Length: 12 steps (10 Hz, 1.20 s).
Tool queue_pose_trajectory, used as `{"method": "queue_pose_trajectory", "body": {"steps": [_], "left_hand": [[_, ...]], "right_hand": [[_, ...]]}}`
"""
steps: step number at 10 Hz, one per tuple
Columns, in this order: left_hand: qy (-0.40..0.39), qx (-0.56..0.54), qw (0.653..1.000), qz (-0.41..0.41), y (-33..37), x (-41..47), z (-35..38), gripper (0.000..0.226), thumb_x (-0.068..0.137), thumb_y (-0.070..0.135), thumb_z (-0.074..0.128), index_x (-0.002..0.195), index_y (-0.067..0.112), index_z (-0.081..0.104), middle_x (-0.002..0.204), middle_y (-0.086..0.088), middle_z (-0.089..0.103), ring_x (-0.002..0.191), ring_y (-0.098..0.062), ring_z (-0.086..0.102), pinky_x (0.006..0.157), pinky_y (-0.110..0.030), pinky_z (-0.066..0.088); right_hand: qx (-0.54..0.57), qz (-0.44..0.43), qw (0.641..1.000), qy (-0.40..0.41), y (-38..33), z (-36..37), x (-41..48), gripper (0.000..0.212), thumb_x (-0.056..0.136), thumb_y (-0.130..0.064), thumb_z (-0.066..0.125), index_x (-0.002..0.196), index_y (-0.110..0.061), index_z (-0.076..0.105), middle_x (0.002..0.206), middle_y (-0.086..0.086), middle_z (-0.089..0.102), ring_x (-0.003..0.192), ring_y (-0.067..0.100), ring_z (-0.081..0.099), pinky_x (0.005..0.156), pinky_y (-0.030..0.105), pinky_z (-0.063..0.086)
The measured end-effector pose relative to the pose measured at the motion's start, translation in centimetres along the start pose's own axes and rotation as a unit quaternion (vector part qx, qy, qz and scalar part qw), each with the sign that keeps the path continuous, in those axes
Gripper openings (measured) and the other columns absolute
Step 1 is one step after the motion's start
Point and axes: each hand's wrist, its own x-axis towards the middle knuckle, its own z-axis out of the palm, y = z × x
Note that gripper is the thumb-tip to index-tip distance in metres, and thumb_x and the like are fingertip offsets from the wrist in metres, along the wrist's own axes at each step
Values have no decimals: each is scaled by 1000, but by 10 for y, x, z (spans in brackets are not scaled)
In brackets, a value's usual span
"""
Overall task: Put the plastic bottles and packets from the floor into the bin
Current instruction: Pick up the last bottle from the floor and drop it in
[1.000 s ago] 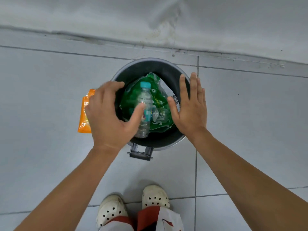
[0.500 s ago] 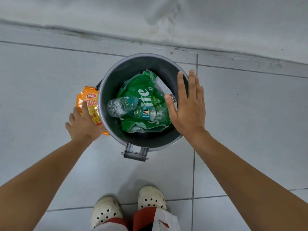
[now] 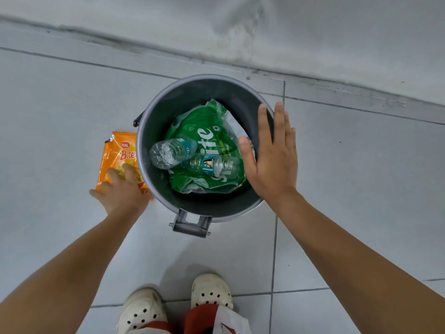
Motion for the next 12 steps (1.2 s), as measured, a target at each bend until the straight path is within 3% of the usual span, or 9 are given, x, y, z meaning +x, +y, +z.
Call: {"method": "queue_pose_trajectory", "body": {"steps": [1, 2, 4, 5, 6, 7, 9, 10, 12], "left_hand": [[46, 4, 999, 18, 1, -5, 3, 51, 90, 34, 50, 135, 15, 39, 134, -20, 43, 118, -46, 47, 107, -59, 31], [66, -93, 993, 6, -2, -4, -7, 33, 91, 27, 45, 122, 16, 48, 120, -17, 53, 105, -43, 57, 95, -51, 36], [186, -383, 902, -62, -8, -19, -72, 27, 91, 29, 47, 109, 11, 55, 109, -21, 58, 102, -42, 56, 86, -44, 43], [286, -489, 824, 23, -11, -49, -115, 28, 86, 32, 51, 104, 12, 58, 93, -2, 60, 86, -15, 59, 79, -28, 42], [386, -456, 779, 188, -4, -93, -154, 18, 85, 22, 58, 99, 10, 59, 89, 11, 55, 80, 2, 51, 71, -14, 38], [395, -344, 791, 317, 20, -125, -161, 23, 82, 26, 62, 101, 14, 62, 108, -10, 65, 86, -21, 61, 69, -31, 42], [256, -52, 898, 354, 56, -125, -129, 39, 86, 46, 57, 115, 20, 63, 134, -13, 57, 103, -34, 61, 81, -42, 42], [207, 5, 914, 350, 63, -118, -116, 48, 89, 54, 49, 123, 21, 57, 139, -11, 52, 114, -33, 54, 92, -47, 41], [264, -40, 885, 381, 52, -127, -120, 54, 92, 53, 46, 128, 13, 55, 138, -12, 55, 126, -32, 51, 105, -53, 36]], "right_hand": [[0, 1, 1000, 0, 0, 0, 0, 67, 98, -54, 25, 153, -18, 14, 161, 13, 11, 148, 31, 8, 120, 47, 10], [-8, 2, 1000, -2, 0, 1, 0, 67, 98, -55, 24, 153, -19, 13, 161, 13, 10, 148, 31, 8, 120, 47, 10], [-4, 10, 1000, -12, 1, 0, 0, 66, 98, -55, 23, 153, -21, 12, 162, 12, 9, 148, 30, 8, 121, 48, 10], [15, 15, 1000, -16, 0, -3, -1, 64, 98, -53, 22, 153, -20, 15, 161, 12, 11, 148, 30, 9, 120, 48, 9], [52, 16, 998, -17, -2, -7, -1, 62, 98, -49, 20, 152, -19, 20, 161, 12, 13, 148, 29, 9, 121, 47, 7], [103, 23, 994, -20, -3, -9, -1, 61, 98, -46, 18, 152, -18, 21, 161, 11, 13, 149, 26, 8, 121, 47, 5], [124, 18, 992, -13, -2, -11, -1, 55, 100, -36, 24, 150, -14, 25, 160, 12, 17, 149, 24, 11, 121, 44, 6], [113, 13, 993, -9, -2, -11, -2, 54, 100, -36, 25, 150, -14, 26, 160, 13, 18, 148, 26, 11, 121, 45, 6], [33, 27, 999, -27, -11, -18, -6, 63, 98, -45, 21, 152, -14, 17, 161, 11, 11, 149, 25, 5, 121, 48, 2]]}}
